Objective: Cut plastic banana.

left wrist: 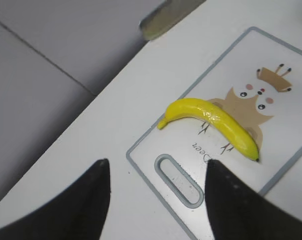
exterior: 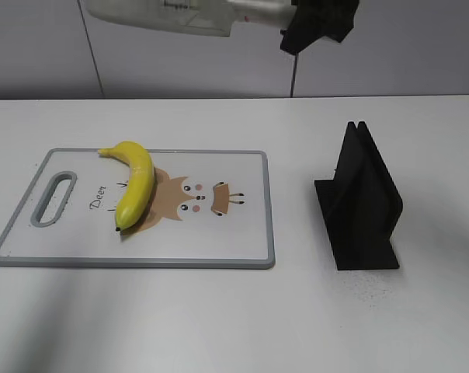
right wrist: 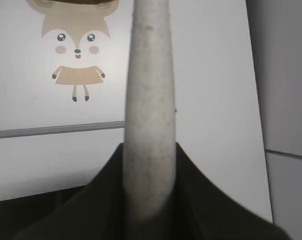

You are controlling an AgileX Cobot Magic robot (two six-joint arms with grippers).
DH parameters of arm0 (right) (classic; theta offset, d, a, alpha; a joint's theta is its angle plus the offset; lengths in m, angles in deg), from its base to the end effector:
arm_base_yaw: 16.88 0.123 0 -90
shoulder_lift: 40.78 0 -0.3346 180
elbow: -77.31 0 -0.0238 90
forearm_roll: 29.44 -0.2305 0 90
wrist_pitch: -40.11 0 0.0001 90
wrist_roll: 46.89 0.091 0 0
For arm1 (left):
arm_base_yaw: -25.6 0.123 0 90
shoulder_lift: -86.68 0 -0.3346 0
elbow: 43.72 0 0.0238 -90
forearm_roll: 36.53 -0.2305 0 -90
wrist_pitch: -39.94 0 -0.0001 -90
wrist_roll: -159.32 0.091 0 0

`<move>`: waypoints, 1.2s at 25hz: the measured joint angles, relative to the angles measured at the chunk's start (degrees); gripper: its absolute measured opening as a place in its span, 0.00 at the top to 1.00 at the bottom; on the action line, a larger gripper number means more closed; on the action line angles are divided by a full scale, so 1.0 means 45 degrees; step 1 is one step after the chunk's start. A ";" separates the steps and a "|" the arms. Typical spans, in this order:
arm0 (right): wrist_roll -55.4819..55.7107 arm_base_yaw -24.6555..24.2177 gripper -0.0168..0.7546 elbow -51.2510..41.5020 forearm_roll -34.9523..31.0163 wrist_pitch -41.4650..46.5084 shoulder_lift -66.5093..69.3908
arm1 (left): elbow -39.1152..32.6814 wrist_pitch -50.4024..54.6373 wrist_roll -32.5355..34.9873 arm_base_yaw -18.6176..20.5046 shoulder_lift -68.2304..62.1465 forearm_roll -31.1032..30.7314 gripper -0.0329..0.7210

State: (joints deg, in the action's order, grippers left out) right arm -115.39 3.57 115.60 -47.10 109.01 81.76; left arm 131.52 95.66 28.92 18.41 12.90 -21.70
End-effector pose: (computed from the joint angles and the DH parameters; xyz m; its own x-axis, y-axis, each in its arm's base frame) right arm 0.4103 0.1805 0.3746 0.0153 -0.8978 -0.4402 -0.9472 0.1280 -0.2939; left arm 0.1884 -0.0432 0.4523 -0.3323 0.6898 -0.6433 0.6550 0.6595 0.3688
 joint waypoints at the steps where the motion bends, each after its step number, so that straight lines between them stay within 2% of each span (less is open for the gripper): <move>1: -0.0074 0.0083 0.74 0.0000 0.0000 0.0000 0.0104 | 0.0367 0.0182 0.0282 -0.0115 -0.0487 0.0088 0.19; 7: -0.0276 0.0554 0.74 0.0000 0.0102 0.0000 0.0855 | 0.2973 0.2119 0.2062 -0.0947 -0.3279 0.0289 0.19; 12: -0.0384 0.0937 0.74 0.0000 0.0024 -0.0012 0.1189 | 0.4747 0.2858 0.2980 -0.1000 -0.5014 0.0745 0.19; 17: -0.0384 0.0964 0.74 0.0000 -0.0228 -0.0304 0.1539 | 0.5011 0.3118 0.4135 -0.1000 -0.5941 0.1334 0.22; 25: -0.0908 0.0964 0.74 0.0000 -0.0477 -0.0449 0.2178 | 0.5011 0.3118 0.5825 -0.1000 -0.7605 0.1445 0.25; 30: -0.0978 0.0964 0.74 0.0000 -0.0569 -0.0561 0.2710 | 0.5011 0.3118 0.6066 -0.1000 -0.8465 0.1335 0.32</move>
State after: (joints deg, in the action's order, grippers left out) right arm -119.79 7.90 115.60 -49.66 106.49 93.96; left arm 154.07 109.69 56.21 13.91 -25.20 -15.69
